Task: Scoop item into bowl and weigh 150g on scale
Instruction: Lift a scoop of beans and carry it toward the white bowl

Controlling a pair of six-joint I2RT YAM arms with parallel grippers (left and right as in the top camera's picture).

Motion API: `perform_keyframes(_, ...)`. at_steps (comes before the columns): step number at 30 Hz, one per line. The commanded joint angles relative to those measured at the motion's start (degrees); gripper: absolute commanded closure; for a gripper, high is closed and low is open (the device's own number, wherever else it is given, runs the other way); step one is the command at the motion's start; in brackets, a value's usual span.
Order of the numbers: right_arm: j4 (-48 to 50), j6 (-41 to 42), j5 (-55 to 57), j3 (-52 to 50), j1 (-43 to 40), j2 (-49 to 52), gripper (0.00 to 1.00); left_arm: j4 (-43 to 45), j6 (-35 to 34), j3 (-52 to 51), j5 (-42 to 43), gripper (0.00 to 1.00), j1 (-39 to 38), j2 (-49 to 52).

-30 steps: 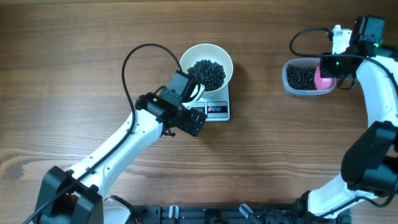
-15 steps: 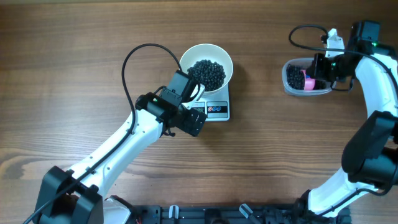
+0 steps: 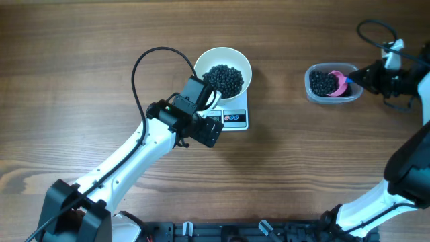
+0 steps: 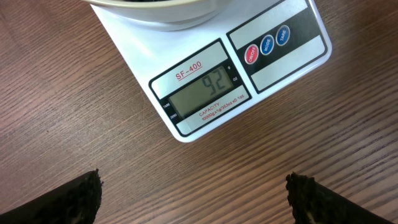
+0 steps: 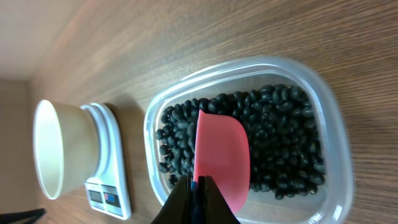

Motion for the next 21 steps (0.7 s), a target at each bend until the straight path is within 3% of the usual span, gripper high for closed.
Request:
perform_keyframes(1, -0.44, 0.44, -6.88, -0.59, -3.87, 0.96, 0.96, 0.15, 0.68, -0.26, 0.31, 0.00, 0.07, -0.94)
perform_keyframes(10, -1.22, 0.44, -15.30, -0.59, -10.03, 0.96, 0.96, 0.15, 0.68, -0.26, 0.31, 0.00, 0.07, -0.94)
perform_keyframes(21, -1.36, 0.61, -29.97, -0.59, -10.43, 0.96, 0.96, 0.15, 0.68, -0.26, 0.31, 0.00, 0.07, -0.94)
